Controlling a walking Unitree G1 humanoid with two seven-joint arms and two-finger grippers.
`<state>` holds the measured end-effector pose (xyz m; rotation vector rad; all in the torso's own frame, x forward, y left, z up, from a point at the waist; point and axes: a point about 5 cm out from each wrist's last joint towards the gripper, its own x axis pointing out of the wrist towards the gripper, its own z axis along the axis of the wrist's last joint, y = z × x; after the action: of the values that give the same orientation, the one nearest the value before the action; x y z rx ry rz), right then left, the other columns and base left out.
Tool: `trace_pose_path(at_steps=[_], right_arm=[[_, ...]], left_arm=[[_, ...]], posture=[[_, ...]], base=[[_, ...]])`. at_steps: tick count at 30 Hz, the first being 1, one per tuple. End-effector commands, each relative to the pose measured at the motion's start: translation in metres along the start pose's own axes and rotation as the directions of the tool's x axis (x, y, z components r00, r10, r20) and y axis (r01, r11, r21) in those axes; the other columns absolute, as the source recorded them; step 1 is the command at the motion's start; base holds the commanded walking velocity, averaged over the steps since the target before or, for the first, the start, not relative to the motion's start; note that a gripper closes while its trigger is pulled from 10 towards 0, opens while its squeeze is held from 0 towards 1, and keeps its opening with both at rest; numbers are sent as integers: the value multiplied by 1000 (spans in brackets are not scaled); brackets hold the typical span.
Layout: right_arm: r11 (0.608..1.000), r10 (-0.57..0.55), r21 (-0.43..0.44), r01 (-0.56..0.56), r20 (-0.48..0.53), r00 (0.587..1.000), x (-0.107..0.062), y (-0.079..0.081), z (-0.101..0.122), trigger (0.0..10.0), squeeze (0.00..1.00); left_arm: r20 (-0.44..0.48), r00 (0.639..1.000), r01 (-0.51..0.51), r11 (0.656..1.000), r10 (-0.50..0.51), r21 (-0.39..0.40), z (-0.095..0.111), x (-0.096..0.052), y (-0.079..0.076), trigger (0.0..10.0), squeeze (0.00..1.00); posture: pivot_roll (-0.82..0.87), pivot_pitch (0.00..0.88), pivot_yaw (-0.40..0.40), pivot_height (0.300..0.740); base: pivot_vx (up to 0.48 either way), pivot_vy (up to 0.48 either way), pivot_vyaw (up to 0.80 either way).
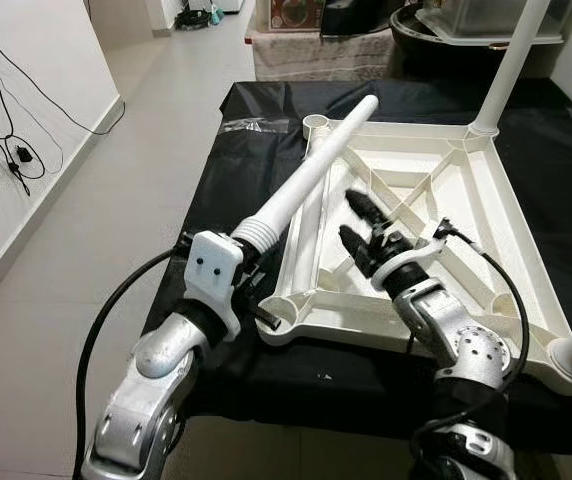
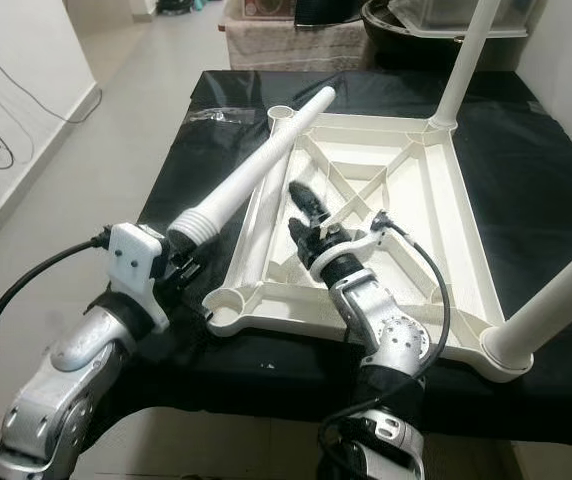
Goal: Building children table
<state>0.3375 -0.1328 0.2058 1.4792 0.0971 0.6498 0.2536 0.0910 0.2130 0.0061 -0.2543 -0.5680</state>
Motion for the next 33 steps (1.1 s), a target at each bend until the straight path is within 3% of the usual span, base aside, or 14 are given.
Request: trace_pose_path(at_steps=[1,7,14,26,27,28,29,33], right_arm=[[997,60,57,-57,-52,997,5,4,-11,10000,0],[995,77,75,-67,-128,989,4,3,-17,10000,0],[998,17,59,-6,-190,982,4,-8,-14,10000,0],[999,-37,16,41,-219,975,8,-13,0,10000,0],[999,-49,7,52,-203,978,9,-14,4,1294,0],[998,-58,1,59,-191,980,10,-15,7,1294,0],[999,-50,3,51,-176,983,12,-13,11,0,0],[999,-30,6,31,-159,987,16,-9,15,0,0]], left_arm=[[1,999,44,999,-44,-23,2,-3,-8,10000,0],[-13,994,110,992,-111,-58,1,-9,-22,10000,0],[-28,987,156,985,-159,-79,1,-15,-32,10000,0],[-61,976,203,973,-211,-112,2,-25,-44,10000,0],[-67,974,208,971,-217,-117,2,-27,-46,10000,0],[-70,973,211,970,-220,-120,1,-28,-47,10000,0],[-77,971,215,969,-225,-126,1,-31,-49,10000,0],[-86,970,215,967,-228,-134,-1,-34,-50,10000,0]], posture=[[181,133,-16,740],[181,133,-15,740],[184,135,-18,740],[183,131,-23,740],[183,131,-23,740],[183,131,-23,740],[186,128,-23,740],[182,124,-22,740]], base=[[0,0,0],[0,0,0],[0,0,0],[0,0,0],[0,0,0],[0,0,0],[0,0,0],[0,0,0]])
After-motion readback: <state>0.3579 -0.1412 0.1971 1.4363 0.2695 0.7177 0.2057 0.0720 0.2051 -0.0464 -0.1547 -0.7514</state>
